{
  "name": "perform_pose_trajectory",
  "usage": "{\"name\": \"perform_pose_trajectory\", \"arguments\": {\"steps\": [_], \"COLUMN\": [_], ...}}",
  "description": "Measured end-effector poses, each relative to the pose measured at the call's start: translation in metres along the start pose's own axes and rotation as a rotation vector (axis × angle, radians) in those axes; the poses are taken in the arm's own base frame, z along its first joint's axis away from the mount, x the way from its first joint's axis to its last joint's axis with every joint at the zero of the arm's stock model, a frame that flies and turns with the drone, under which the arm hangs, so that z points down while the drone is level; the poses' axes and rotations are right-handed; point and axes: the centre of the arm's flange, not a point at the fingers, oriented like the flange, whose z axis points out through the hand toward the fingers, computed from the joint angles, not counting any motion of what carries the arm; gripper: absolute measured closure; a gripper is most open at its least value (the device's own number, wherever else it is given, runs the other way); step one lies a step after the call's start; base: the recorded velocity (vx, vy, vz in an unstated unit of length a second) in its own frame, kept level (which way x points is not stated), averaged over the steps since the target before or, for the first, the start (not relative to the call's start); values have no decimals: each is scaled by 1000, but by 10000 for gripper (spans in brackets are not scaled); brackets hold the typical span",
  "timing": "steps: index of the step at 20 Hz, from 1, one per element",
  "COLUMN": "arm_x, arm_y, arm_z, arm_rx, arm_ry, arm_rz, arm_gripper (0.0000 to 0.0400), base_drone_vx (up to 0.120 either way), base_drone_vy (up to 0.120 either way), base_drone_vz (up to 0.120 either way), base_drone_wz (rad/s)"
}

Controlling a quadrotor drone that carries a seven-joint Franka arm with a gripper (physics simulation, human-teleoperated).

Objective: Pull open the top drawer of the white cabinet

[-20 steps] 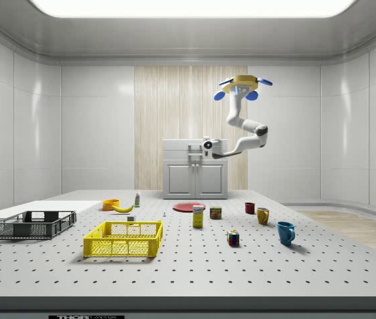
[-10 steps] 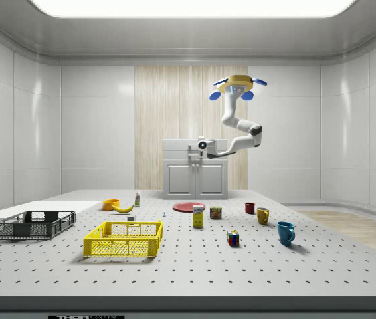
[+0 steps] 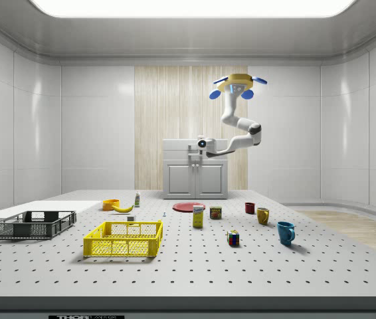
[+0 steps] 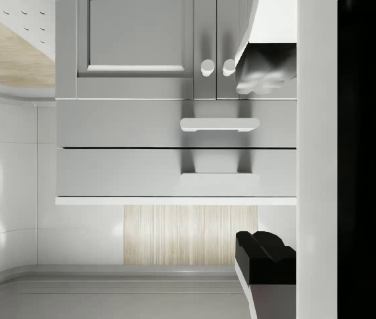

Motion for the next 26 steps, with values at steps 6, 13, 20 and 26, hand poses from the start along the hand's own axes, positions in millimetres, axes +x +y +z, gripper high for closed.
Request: {"name": "perform_pose_trajectory", "arguments": {"steps": [6,13,20,26], "arm_x": [0,0,0,0], "arm_y": [0,0,0,0], "arm_z": [11,27,59,91], "arm_rx": [0,0,0,0], "arm_ry": [0,0,0,-1], "arm_rz": [0,0,0,0], "arm_gripper": [95,95,95,95], "base_drone_vx": [0,0,0,0], "base_drone_vy": [0,0,0,0], "base_drone_vz": [120,29,0,0], "base_drone_wz": [0,0,0,0]}}
